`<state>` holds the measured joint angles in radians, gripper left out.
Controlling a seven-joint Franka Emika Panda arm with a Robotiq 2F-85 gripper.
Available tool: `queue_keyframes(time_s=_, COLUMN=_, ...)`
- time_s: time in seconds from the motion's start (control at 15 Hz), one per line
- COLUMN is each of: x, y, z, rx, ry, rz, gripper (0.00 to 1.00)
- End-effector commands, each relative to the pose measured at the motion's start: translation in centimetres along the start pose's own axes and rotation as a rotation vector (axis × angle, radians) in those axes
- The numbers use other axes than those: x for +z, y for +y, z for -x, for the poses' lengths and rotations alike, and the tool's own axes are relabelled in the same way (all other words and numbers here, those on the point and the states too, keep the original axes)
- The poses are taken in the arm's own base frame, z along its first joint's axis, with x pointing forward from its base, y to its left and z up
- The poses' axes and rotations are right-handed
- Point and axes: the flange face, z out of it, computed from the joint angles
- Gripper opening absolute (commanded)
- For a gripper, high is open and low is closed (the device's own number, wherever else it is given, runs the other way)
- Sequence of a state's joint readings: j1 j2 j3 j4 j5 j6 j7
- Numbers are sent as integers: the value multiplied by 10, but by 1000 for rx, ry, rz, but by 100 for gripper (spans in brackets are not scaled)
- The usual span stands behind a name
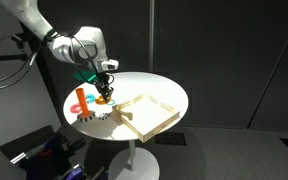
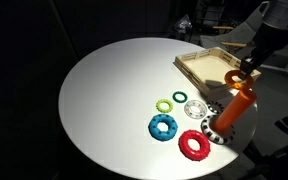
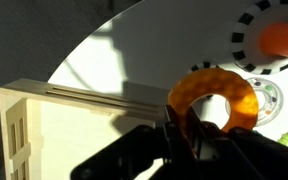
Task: Pick up the orange ring and put it on the ring holder
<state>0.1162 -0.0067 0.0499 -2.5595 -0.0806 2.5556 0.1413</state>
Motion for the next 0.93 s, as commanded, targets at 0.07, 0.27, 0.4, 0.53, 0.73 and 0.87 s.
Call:
queue_keyframes(time_s=0.07, x=-45, y=-18, z=-10, rx=-37, ry=11, rz=-55, gripper=5)
queue_keyframes(time_s=0.27, x=-68, y=-31, z=-11, rx=-61, ry=21, rz=-87, gripper=5)
queue_keyframes(time_s=0.4, x=-83, y=-41, z=-9, rx=-80, ry=26, rz=-108, gripper=5)
queue_keyframes(time_s=0.53, x=-96, y=-51, z=-5, rx=-105, ry=21, rz=-133, gripper=5)
queue_keyframes(time_s=0.73, x=-106, y=-63, z=6, rx=-146, ry=-9, rz=-164, gripper=5)
queue_keyframes(time_s=0.87, x=-109, y=-68, z=13, rx=-166, ry=-41, rz=-174, gripper=5)
